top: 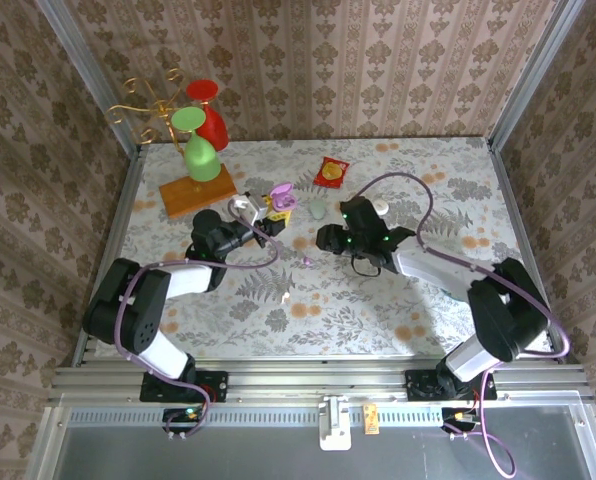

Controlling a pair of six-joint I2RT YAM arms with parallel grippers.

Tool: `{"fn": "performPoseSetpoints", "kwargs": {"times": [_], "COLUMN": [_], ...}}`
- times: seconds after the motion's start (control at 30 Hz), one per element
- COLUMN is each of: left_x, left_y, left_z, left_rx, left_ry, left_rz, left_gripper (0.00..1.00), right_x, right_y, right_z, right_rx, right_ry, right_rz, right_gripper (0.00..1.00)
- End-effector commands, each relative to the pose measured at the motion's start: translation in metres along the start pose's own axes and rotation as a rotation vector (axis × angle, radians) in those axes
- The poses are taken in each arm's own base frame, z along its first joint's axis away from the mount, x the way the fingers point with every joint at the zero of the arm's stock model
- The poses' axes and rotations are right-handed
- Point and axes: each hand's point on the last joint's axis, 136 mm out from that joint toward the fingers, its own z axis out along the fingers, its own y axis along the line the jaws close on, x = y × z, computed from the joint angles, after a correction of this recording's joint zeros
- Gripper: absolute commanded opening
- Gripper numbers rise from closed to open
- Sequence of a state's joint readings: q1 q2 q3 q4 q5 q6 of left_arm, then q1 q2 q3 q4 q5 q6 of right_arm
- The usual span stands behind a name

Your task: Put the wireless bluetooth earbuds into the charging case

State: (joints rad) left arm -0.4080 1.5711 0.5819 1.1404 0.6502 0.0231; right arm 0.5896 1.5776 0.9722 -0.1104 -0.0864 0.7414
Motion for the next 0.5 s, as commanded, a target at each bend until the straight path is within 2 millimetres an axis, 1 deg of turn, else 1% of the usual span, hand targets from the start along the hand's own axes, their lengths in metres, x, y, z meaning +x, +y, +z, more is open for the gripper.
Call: {"fn": "performPoseSetpoints", "kwargs": {"times": [0.0,0.13,0.2,0.33,0.47], "left_x": [-0.008,-0.01,-0.011,-0.011,-0.012], "left_y": [-0.003,-0.004,-0.004,-0.005,-0.006], "left_z": [-0.004,-0.006,-0.007,-0.007,-0.009], "left_rx": [0.005,0.001,0.0,0.005,0.005], "left_ry": [-0.015,-0.016,-0.016,-0.018,-0.013], "left_rz": [0.024,0.027,0.027,0.024,0.023], "left_gripper": [0.24,0.24,0.24,0.24,0.23], "right_x": [0.004,0.016,0.02,0.017,0.021], "right_y": [0.014,0.029,0.032,0.028,0.028], "right_z": [0.02,0.042,0.051,0.068,0.085], "right_rx": [-0.056,-0.122,-0.126,-0.09,-0.089], "right_ry": [0.071,0.163,0.187,0.197,0.248], "right_rz": [0.036,0.045,0.034,0.003,-0.017], "right_gripper": [0.48,0.47,0.47,0.47,0.47]}}
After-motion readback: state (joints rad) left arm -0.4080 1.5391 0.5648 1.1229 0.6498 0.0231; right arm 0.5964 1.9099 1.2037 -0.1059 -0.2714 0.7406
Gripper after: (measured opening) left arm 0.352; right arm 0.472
